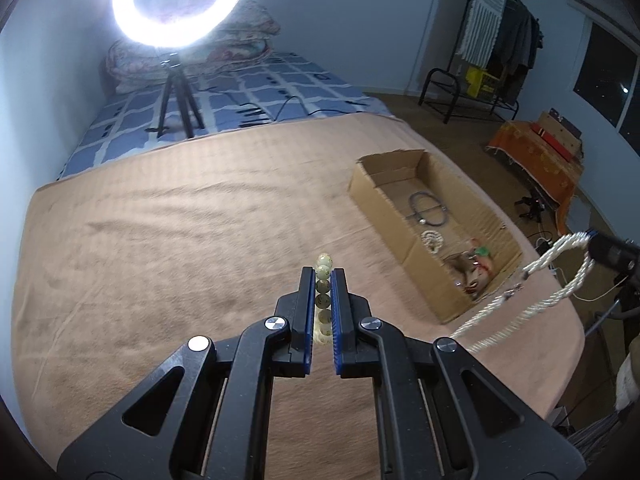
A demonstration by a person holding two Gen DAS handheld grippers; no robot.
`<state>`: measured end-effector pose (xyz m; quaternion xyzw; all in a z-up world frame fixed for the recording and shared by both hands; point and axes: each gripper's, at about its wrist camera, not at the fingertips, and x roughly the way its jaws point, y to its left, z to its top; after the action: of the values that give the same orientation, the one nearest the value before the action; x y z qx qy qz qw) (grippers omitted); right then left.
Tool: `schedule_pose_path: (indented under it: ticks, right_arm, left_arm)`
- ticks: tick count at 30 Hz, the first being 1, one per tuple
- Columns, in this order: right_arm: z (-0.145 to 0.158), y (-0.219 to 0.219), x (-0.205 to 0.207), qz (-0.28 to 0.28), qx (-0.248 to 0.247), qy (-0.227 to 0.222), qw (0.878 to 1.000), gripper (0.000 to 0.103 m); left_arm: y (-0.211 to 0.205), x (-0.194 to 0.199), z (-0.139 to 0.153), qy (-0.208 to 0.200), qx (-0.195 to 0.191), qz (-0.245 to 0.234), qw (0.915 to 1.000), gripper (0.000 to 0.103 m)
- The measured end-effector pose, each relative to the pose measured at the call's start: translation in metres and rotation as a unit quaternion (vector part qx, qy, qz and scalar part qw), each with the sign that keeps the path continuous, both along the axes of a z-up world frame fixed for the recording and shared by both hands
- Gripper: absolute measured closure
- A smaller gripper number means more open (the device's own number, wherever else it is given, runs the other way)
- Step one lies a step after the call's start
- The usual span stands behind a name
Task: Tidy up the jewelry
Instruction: 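Carry the bracelet in the left tool while the right tool carries the necklace into the box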
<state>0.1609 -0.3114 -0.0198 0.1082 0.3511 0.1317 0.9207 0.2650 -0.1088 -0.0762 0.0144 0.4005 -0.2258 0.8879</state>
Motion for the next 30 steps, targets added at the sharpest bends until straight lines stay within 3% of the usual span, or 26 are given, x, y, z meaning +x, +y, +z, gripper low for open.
schedule_pose_path:
  ticks: [9,17,30]
  right_arm:
    - [0.041,-0.044,-0.016,-0.031,0.016,-0.05,0.998,0.098]
    - [0.063,-0.08,-0.007,-0.069,0.02,-0.086,0.994,0.098]
    - [0.037,-0.118,0.025,-0.102,0.006,-0.068,0.992,0.098]
  left_arm:
    - [-0.039,-0.003,0.011,-0.008,-0.007,-0.032,0.9994,0.098]
    - [-0.072,0.011,0.024,-0.017,-0.015,-0.051,0.9984,0.098]
    - [-0.13,0.044,0.026,-0.017,-0.021,-0.073,0.997,0.098]
